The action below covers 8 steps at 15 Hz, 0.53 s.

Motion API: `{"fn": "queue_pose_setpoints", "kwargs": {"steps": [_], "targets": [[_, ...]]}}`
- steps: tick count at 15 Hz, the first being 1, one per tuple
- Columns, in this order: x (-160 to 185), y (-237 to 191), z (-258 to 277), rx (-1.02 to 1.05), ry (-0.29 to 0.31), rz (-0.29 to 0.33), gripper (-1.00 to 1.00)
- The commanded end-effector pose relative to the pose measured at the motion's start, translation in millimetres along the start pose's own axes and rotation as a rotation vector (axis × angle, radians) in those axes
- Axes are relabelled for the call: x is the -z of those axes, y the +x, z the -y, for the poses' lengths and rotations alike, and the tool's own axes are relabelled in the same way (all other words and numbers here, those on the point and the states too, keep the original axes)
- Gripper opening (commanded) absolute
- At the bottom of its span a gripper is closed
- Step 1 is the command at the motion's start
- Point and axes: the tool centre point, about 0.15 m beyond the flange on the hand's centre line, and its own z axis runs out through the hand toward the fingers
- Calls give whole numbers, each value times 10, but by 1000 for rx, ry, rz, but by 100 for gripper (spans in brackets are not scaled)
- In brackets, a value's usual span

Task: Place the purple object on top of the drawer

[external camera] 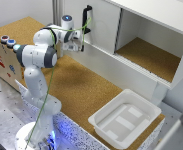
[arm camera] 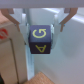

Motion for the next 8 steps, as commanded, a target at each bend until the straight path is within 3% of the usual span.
{"fn": "queue_pose_setpoints", "kwargs": {"steps": [1, 4, 8], "targets": [[350, 600, 359, 286, 79, 102, -100], [389, 712, 664, 470, 136, 136, -100], [371, 854, 1059, 663, 270, 127, -100]]}}
